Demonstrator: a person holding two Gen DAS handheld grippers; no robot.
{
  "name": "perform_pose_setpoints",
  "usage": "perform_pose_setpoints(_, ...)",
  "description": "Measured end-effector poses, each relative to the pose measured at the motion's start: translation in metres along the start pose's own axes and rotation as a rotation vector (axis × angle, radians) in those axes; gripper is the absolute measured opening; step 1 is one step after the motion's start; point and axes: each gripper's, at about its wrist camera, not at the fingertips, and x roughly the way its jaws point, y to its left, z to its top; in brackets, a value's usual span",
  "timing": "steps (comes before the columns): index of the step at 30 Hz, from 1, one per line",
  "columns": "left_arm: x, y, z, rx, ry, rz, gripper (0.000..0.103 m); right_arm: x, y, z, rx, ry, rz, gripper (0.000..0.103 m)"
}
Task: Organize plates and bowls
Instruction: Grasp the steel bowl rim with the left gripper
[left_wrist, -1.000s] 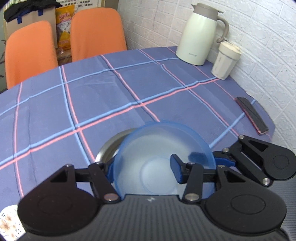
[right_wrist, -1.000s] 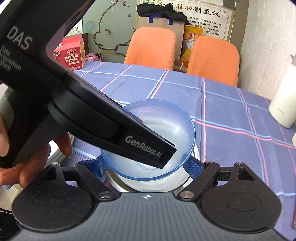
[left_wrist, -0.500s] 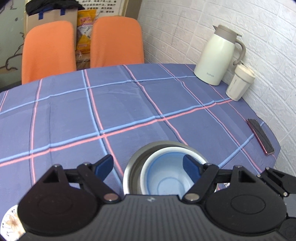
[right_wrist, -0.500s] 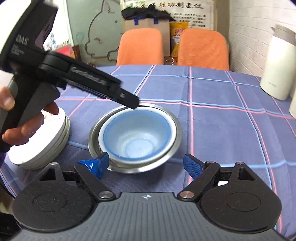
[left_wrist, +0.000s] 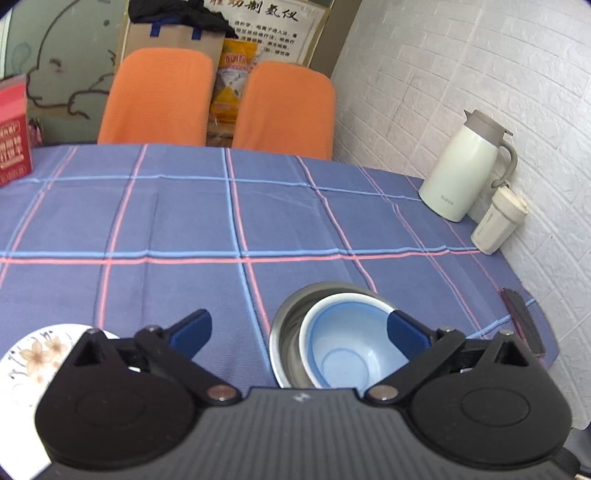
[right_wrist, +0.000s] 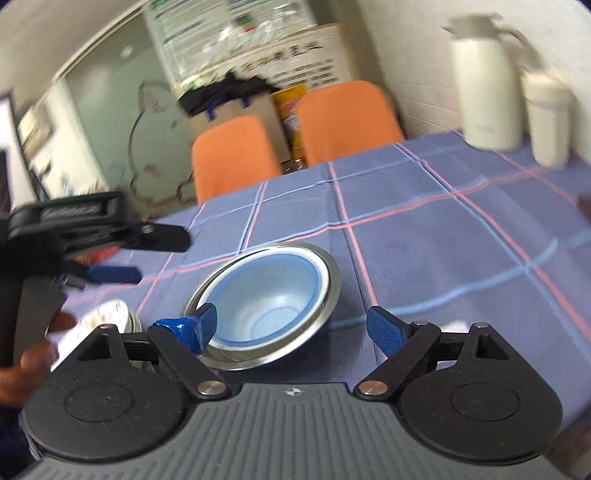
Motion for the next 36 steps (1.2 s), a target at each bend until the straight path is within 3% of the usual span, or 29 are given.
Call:
perform_pose_setpoints(6, -0.006, -0.011, -0.009, 0.040, -0.043, 0.064, 0.100, -0.002, -0.012, 0.001, 0.094, -0.018, -0.043, 0.076)
perform_pose_setpoints(11, 0.006, -0.013, -0.013, 0.063, -0.019, 0.129, 0.100, 0.002, -0.013, 0.006, 0.132, 0.012, -0.061, 0.076)
perform_pose_setpoints(16, 0.013, -0.010, -0.013, 0.052, 0.005, 0.138, 0.100, 0.001, -0.007, 0.010, 0.083, 0.010, -0.073, 0.076)
perform_pose_setpoints(27, 0.019, -0.005, -0.009, 0.046, 0.025, 0.149, 0.100, 0.005, -0.008, 0.018, 0.113, 0.019, -0.063, 0.076)
perform_pose_setpoints(36, 0.037, -0.001, -0.006, 0.057, 0.059, 0.151, 0.100, 0.026, -0.006, 0.024, 0.070, 0.057, -0.083, 0.076)
